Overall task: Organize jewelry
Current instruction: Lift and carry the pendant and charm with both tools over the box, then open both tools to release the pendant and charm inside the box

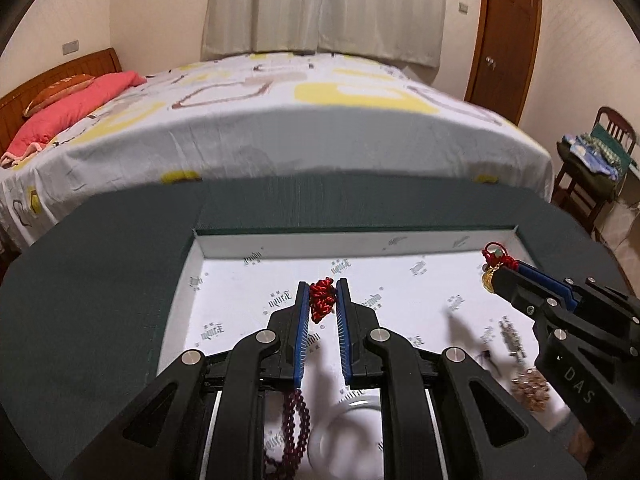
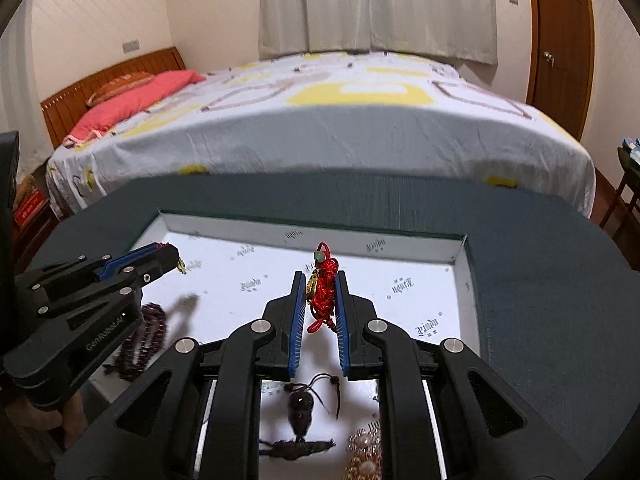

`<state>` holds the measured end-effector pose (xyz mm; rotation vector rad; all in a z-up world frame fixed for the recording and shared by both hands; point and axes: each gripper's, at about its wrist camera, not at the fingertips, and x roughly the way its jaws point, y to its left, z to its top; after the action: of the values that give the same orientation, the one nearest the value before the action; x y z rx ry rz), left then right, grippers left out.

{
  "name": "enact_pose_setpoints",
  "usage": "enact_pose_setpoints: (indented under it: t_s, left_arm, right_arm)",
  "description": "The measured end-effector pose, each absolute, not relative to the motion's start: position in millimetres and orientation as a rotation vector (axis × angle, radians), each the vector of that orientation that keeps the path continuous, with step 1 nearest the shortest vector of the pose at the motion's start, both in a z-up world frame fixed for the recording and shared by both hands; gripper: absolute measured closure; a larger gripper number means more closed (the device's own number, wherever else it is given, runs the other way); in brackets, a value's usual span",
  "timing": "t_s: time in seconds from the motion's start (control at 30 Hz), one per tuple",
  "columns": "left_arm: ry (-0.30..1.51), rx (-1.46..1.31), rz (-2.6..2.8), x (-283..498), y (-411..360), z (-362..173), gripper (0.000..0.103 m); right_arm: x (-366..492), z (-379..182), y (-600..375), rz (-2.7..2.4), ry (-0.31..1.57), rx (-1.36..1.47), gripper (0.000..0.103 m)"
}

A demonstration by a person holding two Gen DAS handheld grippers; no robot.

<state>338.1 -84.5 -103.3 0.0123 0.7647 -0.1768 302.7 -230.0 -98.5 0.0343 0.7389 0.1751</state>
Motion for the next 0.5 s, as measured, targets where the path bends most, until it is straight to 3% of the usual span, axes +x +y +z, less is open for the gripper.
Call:
enact_pose_setpoints:
  t_s: [0.5]
  left_arm:
    - [0.843,0.033,-0.158,354,-87,-121,0.087]
  right_arm:
    - [314,-116,-228,0.145,0.801,0.018,0.086]
